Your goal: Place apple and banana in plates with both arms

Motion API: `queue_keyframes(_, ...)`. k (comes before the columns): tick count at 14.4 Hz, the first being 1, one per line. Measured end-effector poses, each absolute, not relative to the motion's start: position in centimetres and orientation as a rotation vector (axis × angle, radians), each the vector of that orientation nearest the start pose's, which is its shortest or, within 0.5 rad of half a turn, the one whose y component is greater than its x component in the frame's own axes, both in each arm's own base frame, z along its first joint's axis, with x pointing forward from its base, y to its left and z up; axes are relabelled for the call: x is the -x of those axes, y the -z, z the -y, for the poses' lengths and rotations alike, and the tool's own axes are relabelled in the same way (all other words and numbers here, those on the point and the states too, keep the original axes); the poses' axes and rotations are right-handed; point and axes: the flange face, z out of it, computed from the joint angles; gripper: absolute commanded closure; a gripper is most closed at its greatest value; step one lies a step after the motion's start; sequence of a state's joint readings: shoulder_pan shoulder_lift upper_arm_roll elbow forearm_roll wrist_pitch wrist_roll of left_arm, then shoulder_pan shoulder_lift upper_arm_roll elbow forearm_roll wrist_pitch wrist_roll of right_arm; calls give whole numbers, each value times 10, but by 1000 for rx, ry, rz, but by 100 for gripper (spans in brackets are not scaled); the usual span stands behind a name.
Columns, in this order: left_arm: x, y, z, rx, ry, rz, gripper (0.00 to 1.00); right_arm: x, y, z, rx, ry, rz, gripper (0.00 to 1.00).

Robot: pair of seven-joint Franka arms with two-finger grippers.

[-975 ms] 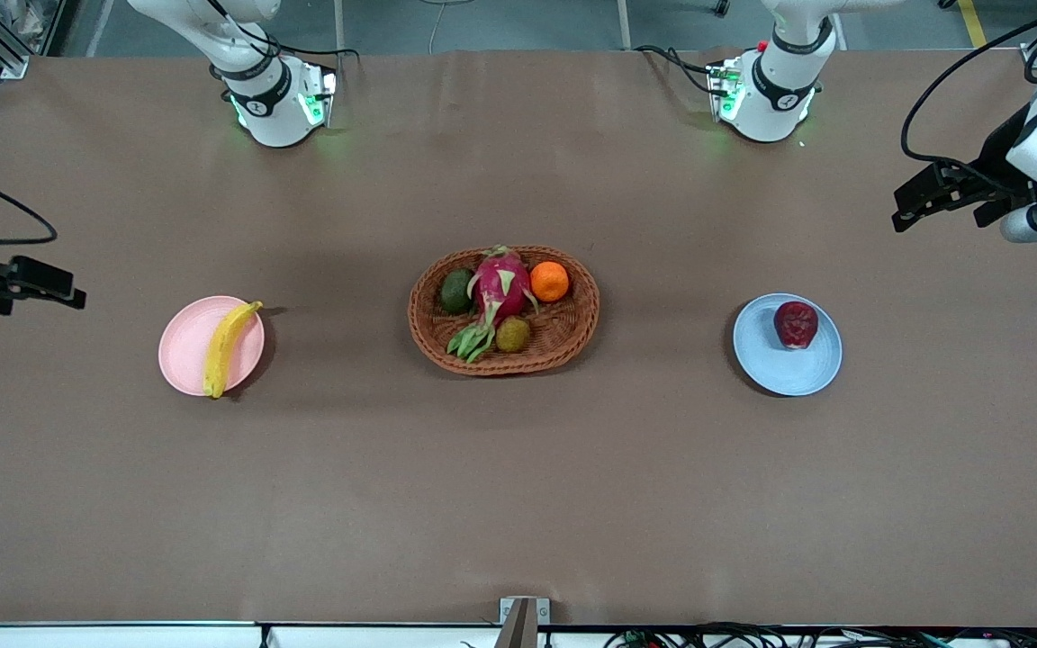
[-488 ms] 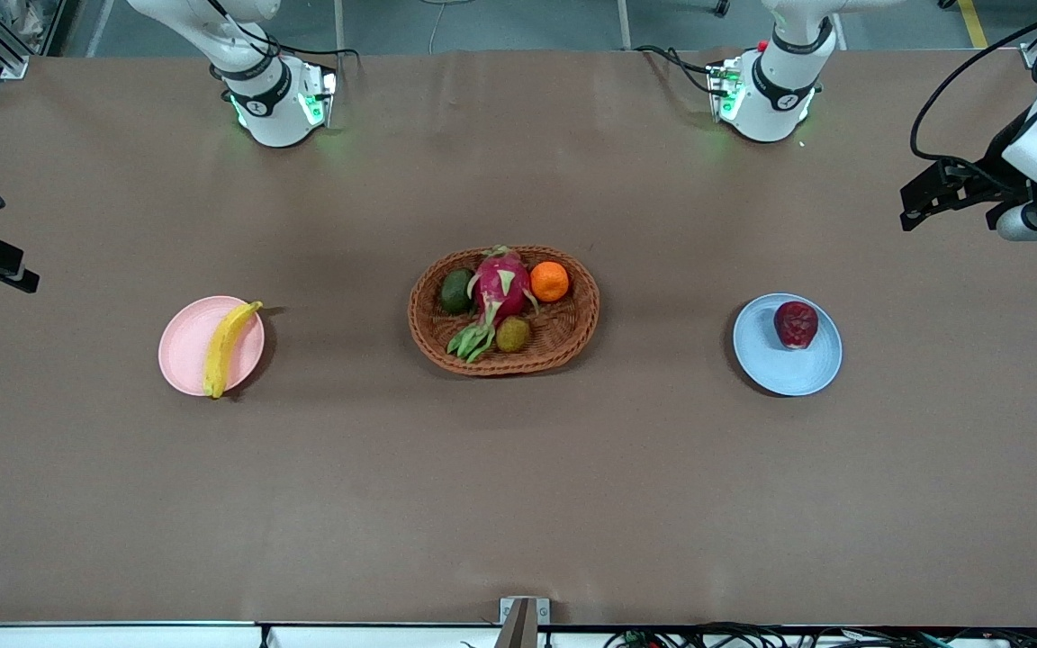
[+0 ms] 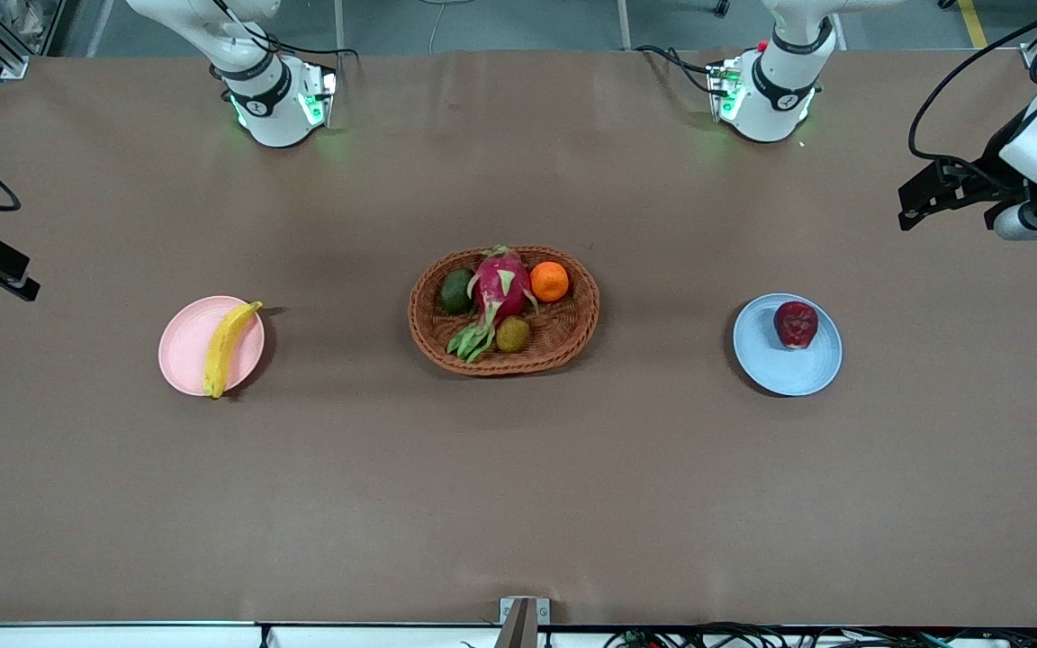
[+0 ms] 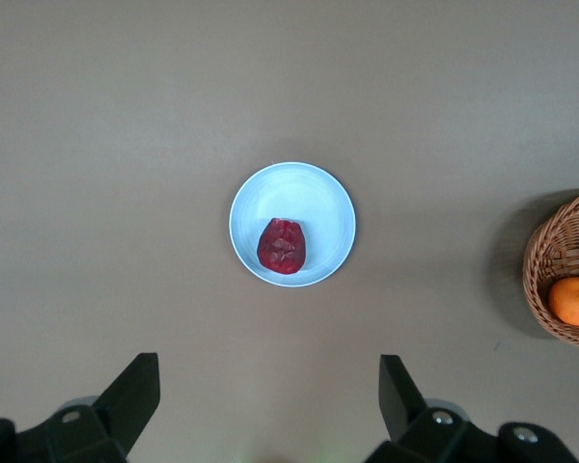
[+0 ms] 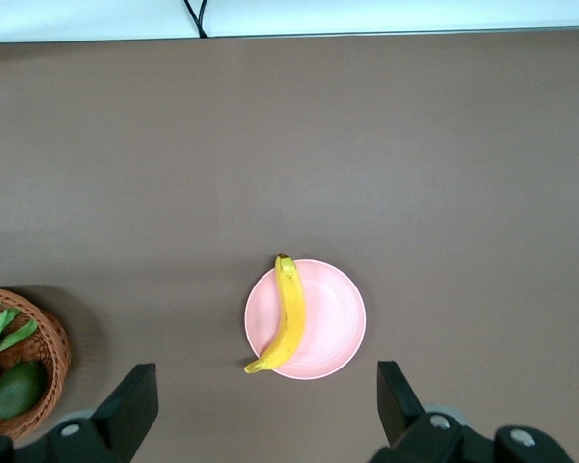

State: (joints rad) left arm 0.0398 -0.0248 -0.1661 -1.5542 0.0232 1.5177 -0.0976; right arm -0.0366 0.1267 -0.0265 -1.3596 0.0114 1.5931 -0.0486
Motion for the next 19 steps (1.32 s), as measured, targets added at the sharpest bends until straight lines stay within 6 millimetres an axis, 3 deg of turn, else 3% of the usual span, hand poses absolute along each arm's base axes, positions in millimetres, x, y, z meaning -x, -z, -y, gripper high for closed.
queue_keyframes(5, -537, -641, 70, 3119, -15, -50, 0, -587, -650, 44, 3137, 154, -22, 0)
queue_keyframes(11, -537, -641, 71, 3124, -16, -52, 0, -561, -646, 44, 3132, 172, -54, 0)
queue_keyframes(19, -537, -641, 71, 3124, -16, -53, 0, -552, -652, 43, 3132, 177, -61, 0)
